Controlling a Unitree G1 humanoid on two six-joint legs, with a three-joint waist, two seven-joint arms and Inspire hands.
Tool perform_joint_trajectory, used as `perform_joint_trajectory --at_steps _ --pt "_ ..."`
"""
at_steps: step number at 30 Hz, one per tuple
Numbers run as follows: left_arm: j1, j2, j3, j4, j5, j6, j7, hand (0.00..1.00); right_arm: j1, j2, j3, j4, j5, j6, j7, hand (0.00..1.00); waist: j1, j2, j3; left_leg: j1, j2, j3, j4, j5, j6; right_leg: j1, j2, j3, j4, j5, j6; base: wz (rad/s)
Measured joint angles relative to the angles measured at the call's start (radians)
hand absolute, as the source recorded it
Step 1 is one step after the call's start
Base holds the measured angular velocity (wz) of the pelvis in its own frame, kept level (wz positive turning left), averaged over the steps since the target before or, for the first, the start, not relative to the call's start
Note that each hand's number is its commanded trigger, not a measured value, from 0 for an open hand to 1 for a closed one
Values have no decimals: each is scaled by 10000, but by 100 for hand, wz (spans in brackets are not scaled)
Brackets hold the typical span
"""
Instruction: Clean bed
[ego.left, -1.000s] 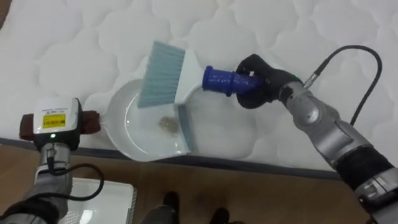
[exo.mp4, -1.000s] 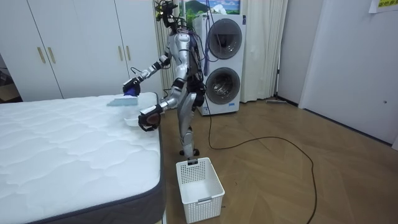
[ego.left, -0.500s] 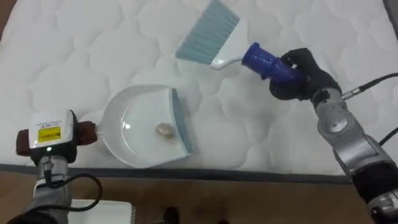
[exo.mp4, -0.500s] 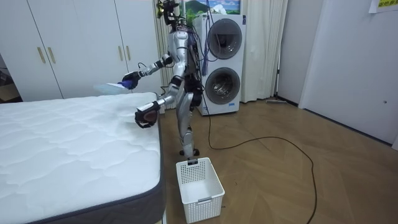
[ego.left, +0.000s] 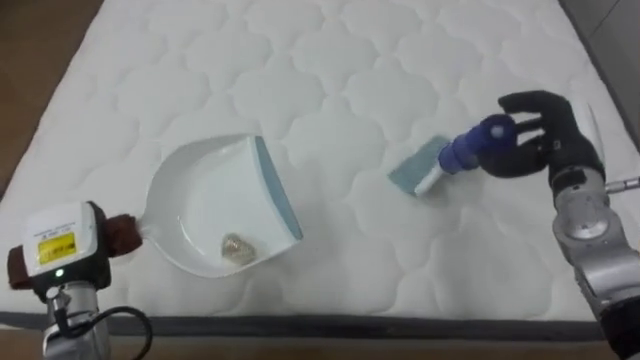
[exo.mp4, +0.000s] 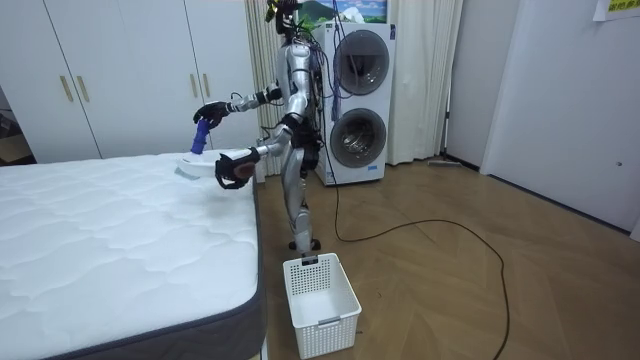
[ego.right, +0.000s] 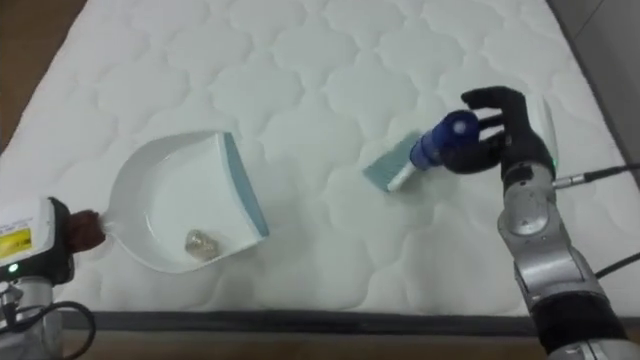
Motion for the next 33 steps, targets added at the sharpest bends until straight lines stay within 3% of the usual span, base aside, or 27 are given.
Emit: perform_joint_trajectory --at_steps 8,12,14,15,16,19,22,25,29,33 --pt "820 -192 283 -660 -319 22 -25 100 61 32 -8 -537 946 5 -388 0 29 -42 -52 354 20 -130 -294 40 -79 580 221 -210 -592 120 -12 8" --pt "828 -319 281 -670 -352 44 -194 100 344 41 -152 -670 1052 9 -732 0 -7 -51 -53 259 9 -255 -35 36 -79 988 216 -859 -670 146 -25 51" --pt "827 -380 278 -801 -359 51 -336 100 680 49 -270 -825 1061 11 -868 0 -125 -48 -52 283 92 97 34 33 -57 1351 212 -1181 -847 121 11 93" --pt "826 -446 260 -894 -467 54 -382 100 983 54 -375 -1131 1185 10 -984 0 -181 -68 -41 273 195 618 113 7 42 1583 234 -1204 -962 9 51 84" --pt "845 -563 257 -892 -509 108 -428 100 1218 54 -377 -1371 1282 10 -1067 0 -135 -55 -38 246 222 777 280 -27 93 1756 242 -1340 -983 -100 26 76" --pt "854 -695 254 -930 -604 163 -462 100 1538 78 -433 -1549 1340 13 -1160 0 -108 1 -33 3 245 824 530 -56 136 1913 210 -1908 -1007 -395 40 65" --pt "861 -732 303 -969 -570 174 -467 100 1589 82 -565 -1580 1493 130 -1164 0 50 99 -59 -123 272 886 586 -27 178 1900 206 -2118 -968 -439 49 30" --pt "869 -732 369 -1044 -529 165 -534 100 1589 81 -561 -1844 1865 184 -1154 0 264 156 -95 -81 143 823 460 -14 198 2000 121 -2229 -867 -441 102 10" --pt "922 -719 700 -1554 -174 20 -884 100 1598 81 -589 -1892 1895 210 -1095 0 219 161 -105 18 -168 483 402 -41 255 2246 25 -2550 -734 -497 214 39" --pt "923 -721 757 -1746 -168 -7 -1053 100 1617 87 -567 -1894 2194 215 -933 0 234 214 -102 162 -346 117 363 -111 374 2298 -141 -2562 27 -486 236 47"
